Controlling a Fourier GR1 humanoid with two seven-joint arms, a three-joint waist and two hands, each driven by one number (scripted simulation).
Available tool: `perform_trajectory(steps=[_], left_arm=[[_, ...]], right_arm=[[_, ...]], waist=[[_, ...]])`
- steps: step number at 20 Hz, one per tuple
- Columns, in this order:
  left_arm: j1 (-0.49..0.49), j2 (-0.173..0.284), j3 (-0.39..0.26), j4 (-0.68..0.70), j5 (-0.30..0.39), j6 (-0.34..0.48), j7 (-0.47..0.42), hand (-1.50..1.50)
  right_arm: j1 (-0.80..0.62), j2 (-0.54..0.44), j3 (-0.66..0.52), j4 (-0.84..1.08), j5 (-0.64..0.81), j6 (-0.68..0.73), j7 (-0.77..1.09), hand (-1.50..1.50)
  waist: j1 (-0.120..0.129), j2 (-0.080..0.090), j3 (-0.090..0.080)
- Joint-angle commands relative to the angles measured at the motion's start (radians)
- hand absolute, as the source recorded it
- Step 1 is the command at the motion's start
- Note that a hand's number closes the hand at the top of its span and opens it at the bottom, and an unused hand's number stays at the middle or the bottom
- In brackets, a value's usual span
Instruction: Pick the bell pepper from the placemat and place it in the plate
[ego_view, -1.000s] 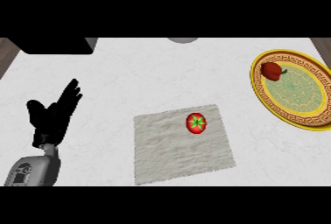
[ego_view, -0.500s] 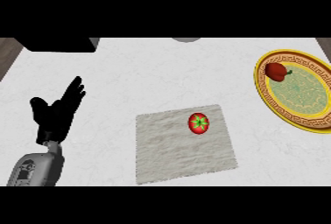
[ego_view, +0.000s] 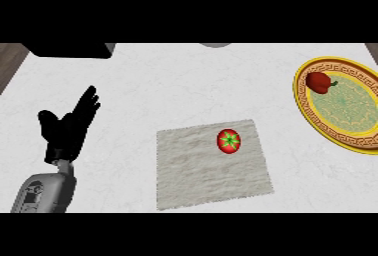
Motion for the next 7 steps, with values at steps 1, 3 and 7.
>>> perform_trajectory(steps=[1,3,7], left_arm=[[-0.011,0.04,0.033,0.003,0.022,-0.028,-0.001,0.0],[0.016,0.004,0.007,0.035,0.001,-0.017,-0.045,0.0],[0.006,0.021,0.018,0.012,0.011,-0.024,-0.021,0.0]], right_arm=[[0.071,-0.031,0.012,0.02,0.008,0.152,-0.194,-1.5],[0.044,-0.042,0.026,0.021,0.011,0.157,-0.169,-1.5],[0.067,-0.07,0.028,0.038,0.001,0.165,-0.187,-1.5]], waist=[[0.0,0.002,0.002],[-0.001,0.001,0.0],[0.0,0.0,0.001]])
